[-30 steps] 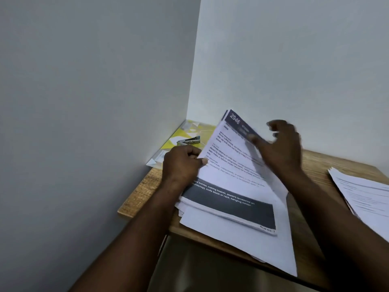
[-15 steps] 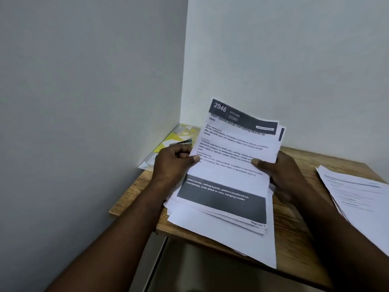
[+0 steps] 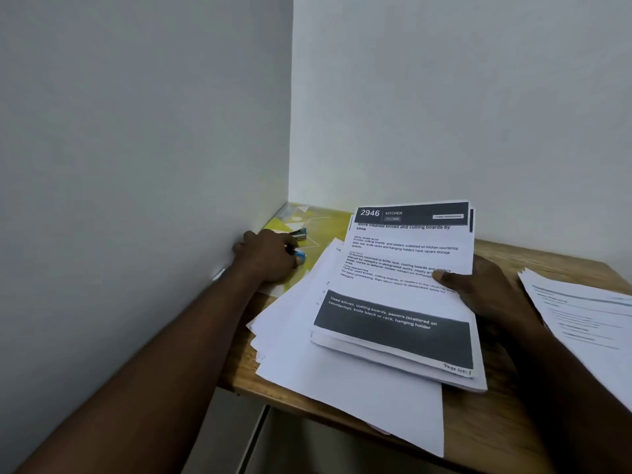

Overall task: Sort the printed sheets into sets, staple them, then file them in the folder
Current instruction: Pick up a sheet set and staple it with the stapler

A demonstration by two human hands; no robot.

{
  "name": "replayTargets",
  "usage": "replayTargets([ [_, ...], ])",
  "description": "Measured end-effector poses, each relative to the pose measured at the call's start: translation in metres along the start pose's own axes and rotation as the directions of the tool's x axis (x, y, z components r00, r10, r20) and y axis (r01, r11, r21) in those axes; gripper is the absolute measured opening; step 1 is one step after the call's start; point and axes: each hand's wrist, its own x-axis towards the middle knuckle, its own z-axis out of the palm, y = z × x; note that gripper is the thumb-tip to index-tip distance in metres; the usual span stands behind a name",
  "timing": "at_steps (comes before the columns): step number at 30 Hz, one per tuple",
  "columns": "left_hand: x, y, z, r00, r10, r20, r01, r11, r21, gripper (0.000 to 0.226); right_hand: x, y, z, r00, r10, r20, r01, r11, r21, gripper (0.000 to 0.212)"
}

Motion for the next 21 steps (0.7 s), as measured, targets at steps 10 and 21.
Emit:
replayTargets([
  [10,0.003,0.013,0.006,0.949,0.084,-0.305,-0.124,0.986,-0.114,0.017,-0.018,-0.025,-0.006,0.999,0.033,-0.011,-0.028,0.949,0.313,0.032],
  [21,-0.055,0.104,-0.024,0.983,0.075,0.165,0.179,-0.235,-0.955,0.010,-0.023,-0.018,-0.030,0.999,-0.032,-0.022,0.038,0.889,0.456,0.037],
])
